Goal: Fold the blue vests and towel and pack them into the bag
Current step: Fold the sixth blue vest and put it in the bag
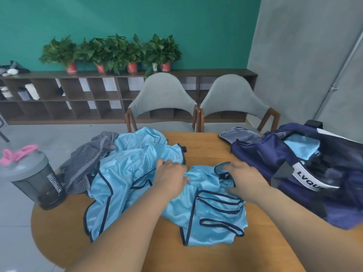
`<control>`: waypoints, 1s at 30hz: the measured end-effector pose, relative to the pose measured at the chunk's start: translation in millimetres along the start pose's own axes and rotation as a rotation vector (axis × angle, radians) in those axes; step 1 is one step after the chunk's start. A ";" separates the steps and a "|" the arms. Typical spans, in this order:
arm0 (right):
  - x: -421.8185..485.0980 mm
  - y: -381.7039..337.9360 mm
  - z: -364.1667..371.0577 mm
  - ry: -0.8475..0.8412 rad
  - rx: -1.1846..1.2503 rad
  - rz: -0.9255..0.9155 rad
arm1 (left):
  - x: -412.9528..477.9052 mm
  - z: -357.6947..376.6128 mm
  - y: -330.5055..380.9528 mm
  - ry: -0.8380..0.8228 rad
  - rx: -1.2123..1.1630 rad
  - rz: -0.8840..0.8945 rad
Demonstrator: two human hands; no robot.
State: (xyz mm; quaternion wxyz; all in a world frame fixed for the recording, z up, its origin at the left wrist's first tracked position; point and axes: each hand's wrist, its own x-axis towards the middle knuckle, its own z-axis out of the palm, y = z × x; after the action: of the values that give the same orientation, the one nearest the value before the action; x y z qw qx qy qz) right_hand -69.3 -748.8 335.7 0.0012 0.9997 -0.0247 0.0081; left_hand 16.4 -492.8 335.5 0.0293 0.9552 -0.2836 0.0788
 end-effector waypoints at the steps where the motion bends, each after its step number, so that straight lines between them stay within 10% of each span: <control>1: -0.9 -1.0 -3.3 0.131 -0.057 0.061 | 1.0 -2.2 -1.9 0.080 -0.036 -0.004; 4: -8.5 -10.5 -14.1 0.438 0.160 -0.060 | 3.0 -4.0 -6.6 0.215 -0.154 -0.032; 7: -20.2 -22.1 -22.3 -0.003 0.531 -0.218 | -1.2 1.9 -5.7 0.220 -0.182 -0.013; 10: -23.0 -29.0 -11.3 -0.304 0.264 -0.252 | -9.5 7.7 -2.4 0.209 -0.224 0.027; 18: -6.6 -16.2 -42.8 0.195 0.911 -0.157 | -25.6 6.0 0.0 -0.051 -0.342 0.132; 22: 11.9 8.5 -75.7 0.570 1.143 0.195 | -25.8 2.5 -9.5 -0.087 -0.208 0.056; 26: 19.4 34.5 -68.2 0.481 0.655 0.404 | -28.3 1.9 -13.3 0.005 -0.261 0.046; 30: 8.1 15.9 -42.2 0.441 0.185 0.036 | -39.1 3.6 -14.9 -0.123 -0.419 0.174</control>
State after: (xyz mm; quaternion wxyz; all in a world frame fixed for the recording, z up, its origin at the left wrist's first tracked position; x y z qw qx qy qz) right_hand -62.7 -765.0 378.1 -0.0851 0.9690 -0.0405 0.2284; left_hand -7.3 -459.7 325.3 0.2025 0.9034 -0.3762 -0.0380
